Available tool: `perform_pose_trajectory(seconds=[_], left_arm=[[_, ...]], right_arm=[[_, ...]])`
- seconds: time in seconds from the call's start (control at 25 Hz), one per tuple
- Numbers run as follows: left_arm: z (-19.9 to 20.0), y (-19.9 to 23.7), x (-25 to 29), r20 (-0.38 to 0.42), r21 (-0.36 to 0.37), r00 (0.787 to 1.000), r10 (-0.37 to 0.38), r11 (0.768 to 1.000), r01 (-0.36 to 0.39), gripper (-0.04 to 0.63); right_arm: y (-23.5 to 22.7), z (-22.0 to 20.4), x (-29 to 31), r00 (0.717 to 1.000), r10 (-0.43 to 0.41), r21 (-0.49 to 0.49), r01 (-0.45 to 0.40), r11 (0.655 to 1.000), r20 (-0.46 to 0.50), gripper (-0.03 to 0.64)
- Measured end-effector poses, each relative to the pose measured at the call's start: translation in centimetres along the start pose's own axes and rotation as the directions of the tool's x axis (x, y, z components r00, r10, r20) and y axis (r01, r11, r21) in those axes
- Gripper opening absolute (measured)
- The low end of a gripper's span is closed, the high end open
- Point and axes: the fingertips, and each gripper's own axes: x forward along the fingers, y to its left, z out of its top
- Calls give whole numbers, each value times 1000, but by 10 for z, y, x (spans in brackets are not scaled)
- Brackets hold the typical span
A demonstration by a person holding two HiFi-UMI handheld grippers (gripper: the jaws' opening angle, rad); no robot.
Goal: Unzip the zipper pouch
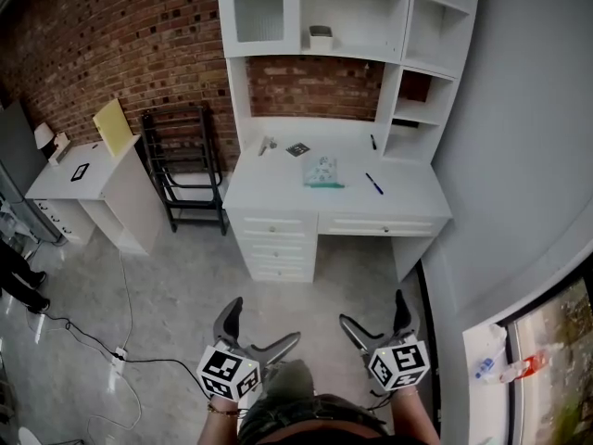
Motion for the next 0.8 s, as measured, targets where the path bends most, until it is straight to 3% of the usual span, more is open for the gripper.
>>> perform_pose_trajectory(seconds=[0.16,0.28,0.36,0.44,0.52,0.68,0.72,0.8], left_arm=[[-5,1,7,-31,23,999,-17,1000,18,572],[1,-5,12,-19,57,995,-97,994,98,571],[12,-9,12,35,6,985,-170,985,170,569],[26,-7,13,93,-30,976,-197,979,201,569],[29,2,21,84,21,976,-201,980,199,568],[2,34,52,-63,216,989,-136,965,147,568],[0,44,61,-79,235,989,-125,962,140,568],[8,64,80,-41,201,990,-133,970,139,568]], right_arm=[[-6,4,10,1000,-2,-3,2,1000,6,575],[-14,1,18,1000,-4,-7,4,1000,-8,574],[-19,-3,23,999,2,-8,-3,1000,-33,574],[-26,-6,27,999,8,-6,-8,1000,-42,571],[-33,-5,35,1000,10,-25,-11,1000,-26,565],[-46,0,58,1000,19,-53,-18,998,15,563],[-51,1,66,1000,18,-53,-17,998,19,563],[-62,1,87,1000,12,-55,-11,998,19,563]])
